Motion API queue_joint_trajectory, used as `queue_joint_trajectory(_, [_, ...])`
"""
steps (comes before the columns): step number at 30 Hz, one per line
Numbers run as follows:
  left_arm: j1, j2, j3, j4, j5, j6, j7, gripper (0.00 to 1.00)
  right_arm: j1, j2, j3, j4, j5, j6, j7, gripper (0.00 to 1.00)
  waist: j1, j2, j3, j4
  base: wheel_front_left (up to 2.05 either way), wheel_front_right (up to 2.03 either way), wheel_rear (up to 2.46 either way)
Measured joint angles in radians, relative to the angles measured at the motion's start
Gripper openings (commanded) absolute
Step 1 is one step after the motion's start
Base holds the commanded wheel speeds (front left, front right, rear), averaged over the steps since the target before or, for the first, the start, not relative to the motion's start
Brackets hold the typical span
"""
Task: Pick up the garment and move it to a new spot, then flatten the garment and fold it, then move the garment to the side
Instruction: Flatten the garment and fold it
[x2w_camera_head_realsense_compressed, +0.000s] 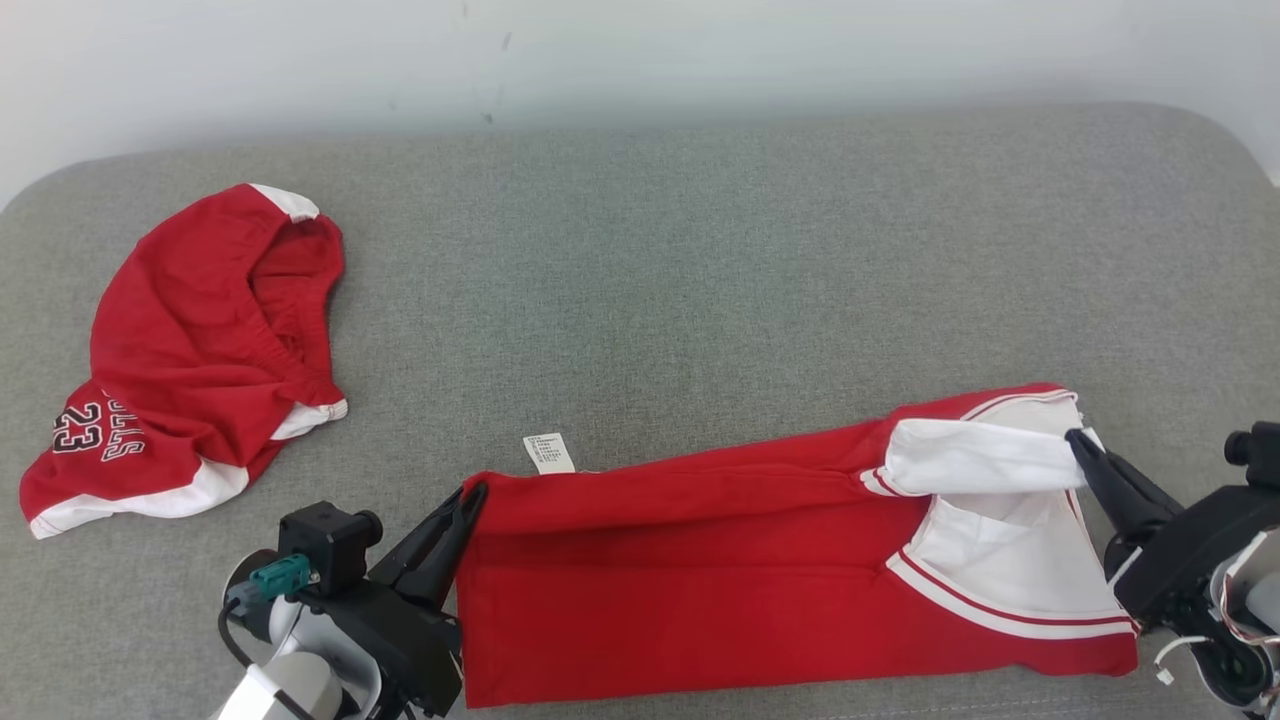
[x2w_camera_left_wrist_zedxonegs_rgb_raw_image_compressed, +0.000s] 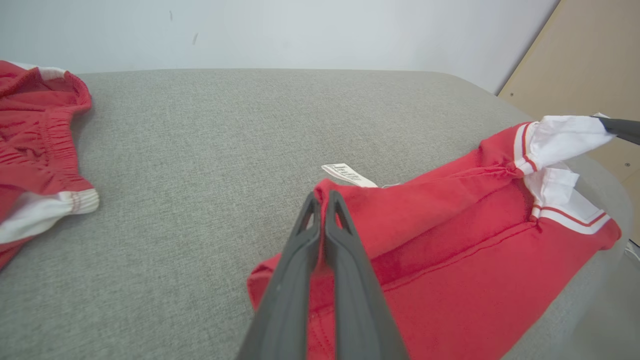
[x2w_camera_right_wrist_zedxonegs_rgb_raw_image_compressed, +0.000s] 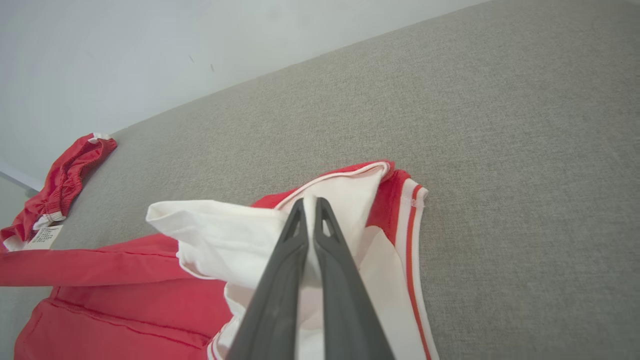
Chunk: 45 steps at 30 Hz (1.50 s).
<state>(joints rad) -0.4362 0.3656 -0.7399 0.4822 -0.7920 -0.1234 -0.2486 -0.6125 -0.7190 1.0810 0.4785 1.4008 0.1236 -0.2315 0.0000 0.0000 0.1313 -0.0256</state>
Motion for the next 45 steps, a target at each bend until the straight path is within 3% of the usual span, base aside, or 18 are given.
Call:
queue_joint_trajectory(28, [0.036, -0.013, -0.055, 0.121, 0.001, -0.002, 0.036, 0.02, 0.059, -0.005, 0.054, -0.011, 0.027, 0.0, -0.005, 0.0, 0.0, 0.0001, -0.011, 0.004, 0.0, 0.0, 0.0])
queue_joint_trajectory(29, [0.036, -0.013, -0.055, 0.126, -0.001, -0.002, 0.037, 0.06, 0.062, -0.005, 0.055, -0.011, 0.027, 0.0, -0.005, 0.0, 0.0, 0.0001, -0.011, 0.004, 0.0, 0.0, 0.0])
queue_joint_trajectory(31, [0.036, -0.014, -0.055, 0.132, -0.004, -0.002, 0.037, 0.29, 0.07, -0.005, 0.06, -0.009, 0.027, 0.0, -0.005, 0.0, 0.0, 0.0001, -0.012, 0.003, 0.0, 0.0, 0.0])
queue_joint_trajectory(32, [0.036, -0.014, -0.055, 0.134, -0.005, -0.002, 0.037, 0.48, 0.071, -0.005, 0.061, -0.004, 0.027, 0.0, -0.005, 0.25, 0.0, 0.0001, -0.013, 0.003, 0.0, 0.0, 0.0])
queue_joint_trajectory(34, [0.036, -0.018, -0.055, 0.14, -0.005, -0.002, 0.037, 1.0, 0.071, -0.005, 0.061, 0.01, 0.027, 0.0, -0.007, 0.4, 0.0, 0.0001, -0.014, 0.004, 0.0, 0.0, 0.0])
queue_joint_trajectory(35, [0.036, -0.02, -0.055, 0.144, -0.005, -0.002, 0.037, 1.0, 0.071, -0.005, 0.06, 0.016, 0.027, 0.0, -0.008, 0.47, 0.0, 0.0001, -0.014, 0.004, 0.0, 0.0, 0.0])
queue_joint_trajectory(36, [0.036, -0.02, -0.054, 0.148, -0.005, -0.002, 0.037, 1.0, 0.071, -0.005, 0.058, 0.02, 0.027, 0.0, -0.008, 0.73, 0.0, 0.0001, -0.014, 0.004, 0.0, 0.0, 0.0])
queue_joint_trajectory(37, [0.036, -0.02, -0.054, 0.151, -0.007, -0.002, 0.036, 1.0, 0.071, -0.005, 0.055, 0.022, 0.027, 0.0, -0.008, 0.93, 0.0, 0.0001, -0.015, 0.004, 0.0, 0.0, 0.0])
queue_joint_trajectory(38, [0.036, -0.02, -0.053, 0.154, -0.007, -0.002, 0.036, 1.0, 0.071, -0.005, 0.054, 0.022, 0.027, 0.0, -0.008, 1.0, 0.0, 0.0001, -0.015, 0.005, 0.0, 0.0, 0.0])
queue_joint_trajectory(45, [0.035, -0.02, -0.055, 0.166, -0.007, -0.002, 0.036, 1.0, 0.072, -0.005, 0.053, 0.027, 0.027, 0.0, -0.009, 1.0, 0.0, 0.0001, -0.016, 0.007, 0.0, 0.0, 0.0])
